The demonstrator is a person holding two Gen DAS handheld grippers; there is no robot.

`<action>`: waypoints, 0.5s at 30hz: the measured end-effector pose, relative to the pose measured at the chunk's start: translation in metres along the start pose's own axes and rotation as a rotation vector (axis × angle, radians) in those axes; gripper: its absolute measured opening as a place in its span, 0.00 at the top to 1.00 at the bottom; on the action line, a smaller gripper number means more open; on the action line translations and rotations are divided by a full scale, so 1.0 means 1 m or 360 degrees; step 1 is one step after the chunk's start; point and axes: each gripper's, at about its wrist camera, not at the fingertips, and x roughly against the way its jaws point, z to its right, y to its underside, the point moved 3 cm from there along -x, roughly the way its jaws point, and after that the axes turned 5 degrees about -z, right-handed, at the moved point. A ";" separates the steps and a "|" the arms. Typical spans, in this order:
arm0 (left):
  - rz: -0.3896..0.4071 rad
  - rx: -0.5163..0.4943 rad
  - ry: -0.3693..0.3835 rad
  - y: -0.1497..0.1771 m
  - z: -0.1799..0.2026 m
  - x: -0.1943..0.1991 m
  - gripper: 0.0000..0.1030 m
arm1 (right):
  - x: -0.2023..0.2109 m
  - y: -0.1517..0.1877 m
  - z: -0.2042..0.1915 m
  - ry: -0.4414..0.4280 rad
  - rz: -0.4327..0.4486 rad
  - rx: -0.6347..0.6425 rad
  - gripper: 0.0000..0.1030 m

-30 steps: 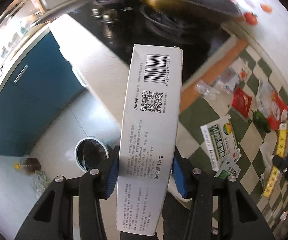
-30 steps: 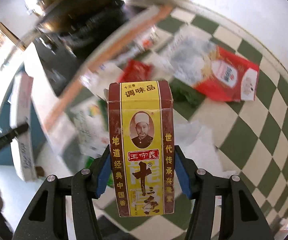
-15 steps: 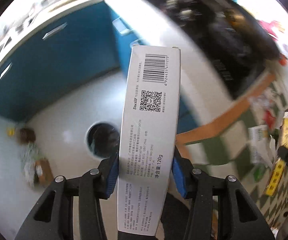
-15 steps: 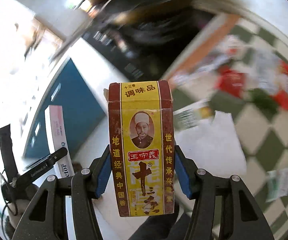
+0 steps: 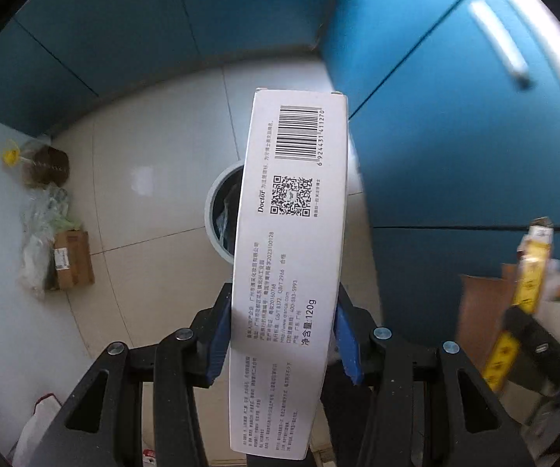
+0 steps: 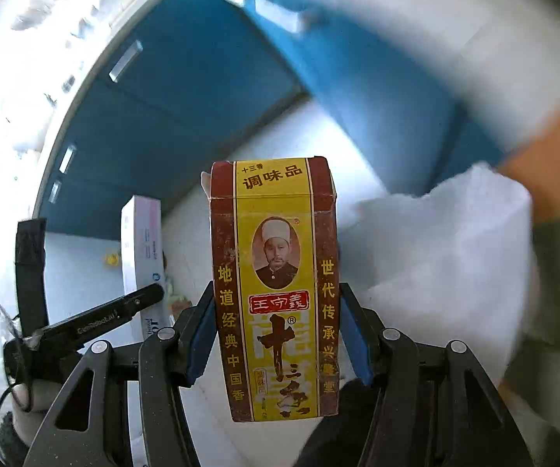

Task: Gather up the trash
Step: 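Carry both boxes to the white trash bin and release them inside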

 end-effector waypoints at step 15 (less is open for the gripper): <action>-0.0206 0.0158 -0.0017 -0.034 -0.114 -0.215 0.58 | -0.288 -0.016 0.010 0.0249 -0.0029 0.0281 0.42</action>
